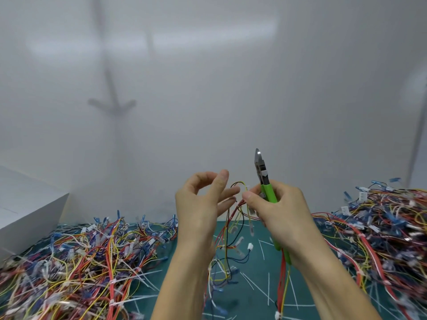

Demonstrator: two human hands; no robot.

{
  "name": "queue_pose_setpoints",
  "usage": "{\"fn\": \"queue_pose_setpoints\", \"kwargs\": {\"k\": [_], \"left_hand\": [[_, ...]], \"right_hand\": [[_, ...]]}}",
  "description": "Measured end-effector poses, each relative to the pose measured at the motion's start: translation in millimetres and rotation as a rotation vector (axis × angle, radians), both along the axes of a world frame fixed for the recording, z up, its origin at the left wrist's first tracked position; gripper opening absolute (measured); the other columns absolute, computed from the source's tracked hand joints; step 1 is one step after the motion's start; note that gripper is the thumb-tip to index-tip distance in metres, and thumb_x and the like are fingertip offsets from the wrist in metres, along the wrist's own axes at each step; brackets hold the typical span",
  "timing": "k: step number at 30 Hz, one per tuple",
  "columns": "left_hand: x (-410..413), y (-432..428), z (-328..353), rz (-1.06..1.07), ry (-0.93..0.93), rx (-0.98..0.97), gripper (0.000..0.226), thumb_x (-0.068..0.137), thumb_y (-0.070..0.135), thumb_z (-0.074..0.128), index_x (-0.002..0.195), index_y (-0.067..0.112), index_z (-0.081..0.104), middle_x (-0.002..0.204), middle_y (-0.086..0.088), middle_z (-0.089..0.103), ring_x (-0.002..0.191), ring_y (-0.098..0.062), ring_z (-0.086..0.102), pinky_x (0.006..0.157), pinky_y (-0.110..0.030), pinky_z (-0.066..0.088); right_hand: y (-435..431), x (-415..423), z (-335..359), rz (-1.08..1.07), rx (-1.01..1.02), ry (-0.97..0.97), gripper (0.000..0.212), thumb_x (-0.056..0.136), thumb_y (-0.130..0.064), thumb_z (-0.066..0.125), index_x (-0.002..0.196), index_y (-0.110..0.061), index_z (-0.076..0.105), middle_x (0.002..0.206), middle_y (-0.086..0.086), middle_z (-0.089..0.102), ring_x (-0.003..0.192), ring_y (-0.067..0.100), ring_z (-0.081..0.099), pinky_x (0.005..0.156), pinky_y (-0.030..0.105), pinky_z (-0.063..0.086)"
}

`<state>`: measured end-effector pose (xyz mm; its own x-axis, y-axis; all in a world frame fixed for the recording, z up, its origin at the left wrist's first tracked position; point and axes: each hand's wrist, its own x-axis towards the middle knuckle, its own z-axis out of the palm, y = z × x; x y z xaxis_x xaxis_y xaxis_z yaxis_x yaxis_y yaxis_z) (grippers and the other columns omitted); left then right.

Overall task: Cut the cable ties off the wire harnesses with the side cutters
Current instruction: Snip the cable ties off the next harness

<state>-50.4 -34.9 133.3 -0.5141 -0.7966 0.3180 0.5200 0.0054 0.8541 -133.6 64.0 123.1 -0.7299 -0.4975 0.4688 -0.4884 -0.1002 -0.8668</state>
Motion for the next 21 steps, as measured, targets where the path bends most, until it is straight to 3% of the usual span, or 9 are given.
{"fn": "queue_pose_setpoints", "kwargs": {"k": [3, 6, 9, 12, 17, 21], "left_hand": [[5, 0, 3, -0.072, -0.212, -0.178, 0.024, 0.092, 0.026, 0.067, 0.078, 0.008, 0.073, 0.075, -0.001, 0.075, 0.076, -0.018, 0.075, 0.070, -0.026, 0.061], [5, 3, 1, -0.179, -0.297, -0.219, 0.024, 0.090, 0.025, 0.068, 0.086, 0.003, 0.076, 0.081, -0.005, 0.077, 0.076, -0.013, 0.075, 0.078, -0.028, 0.060], [5, 2, 2, -0.215, -0.262, -0.111, 0.021, 0.089, 0.017, 0.070, 0.096, -0.003, 0.072, 0.087, -0.008, 0.078, 0.079, -0.016, 0.075, 0.076, -0.029, 0.061], [6, -1, 2, -0.286, -0.238, -0.025, 0.017, 0.092, 0.016, 0.065, 0.089, 0.000, 0.070, 0.086, -0.009, 0.077, 0.075, -0.016, 0.075, 0.063, -0.024, 0.059], [2, -1, 0, -0.389, -0.111, 0.165, 0.024, 0.097, 0.010, 0.055, 0.078, 0.001, 0.066, 0.072, -0.010, 0.073, 0.063, -0.016, 0.072, 0.061, -0.026, 0.060], [-7, 5, -2, -0.361, -0.039, 0.249, 0.021, 0.097, 0.010, 0.052, 0.083, 0.002, 0.065, 0.067, -0.007, 0.070, 0.054, -0.012, 0.065, 0.049, -0.023, 0.054]], "right_hand": [[1, -3, 1, 0.006, -0.009, 0.005, 0.017, 0.086, -0.027, 0.072, 0.075, -0.015, 0.068, 0.056, -0.006, 0.057, 0.046, 0.003, 0.044, 0.049, 0.020, 0.036], [1, -3, 1, 0.014, 0.018, 0.061, 0.019, 0.085, -0.030, 0.072, 0.073, -0.017, 0.066, 0.062, 0.001, 0.063, 0.055, 0.010, 0.053, 0.052, 0.025, 0.042], [1, -2, 0, 0.014, 0.061, 0.081, 0.015, 0.085, -0.029, 0.074, 0.075, -0.021, 0.066, 0.070, 0.002, 0.068, 0.072, 0.025, 0.064, 0.069, 0.042, 0.053], [0, -1, -1, 0.022, 0.091, 0.118, 0.009, 0.083, -0.028, 0.075, 0.080, -0.028, 0.067, 0.071, -0.002, 0.068, 0.073, 0.023, 0.064, 0.072, 0.044, 0.055], [0, 0, -1, 0.039, 0.154, 0.188, 0.003, 0.084, -0.029, 0.070, 0.085, -0.030, 0.067, 0.075, -0.004, 0.070, 0.074, 0.018, 0.064, 0.074, 0.044, 0.056], [5, -1, 2, 0.123, 0.187, 0.194, 0.014, 0.083, -0.043, 0.065, 0.089, -0.031, 0.070, 0.077, -0.003, 0.071, 0.072, 0.020, 0.065, 0.076, 0.047, 0.056]]}}
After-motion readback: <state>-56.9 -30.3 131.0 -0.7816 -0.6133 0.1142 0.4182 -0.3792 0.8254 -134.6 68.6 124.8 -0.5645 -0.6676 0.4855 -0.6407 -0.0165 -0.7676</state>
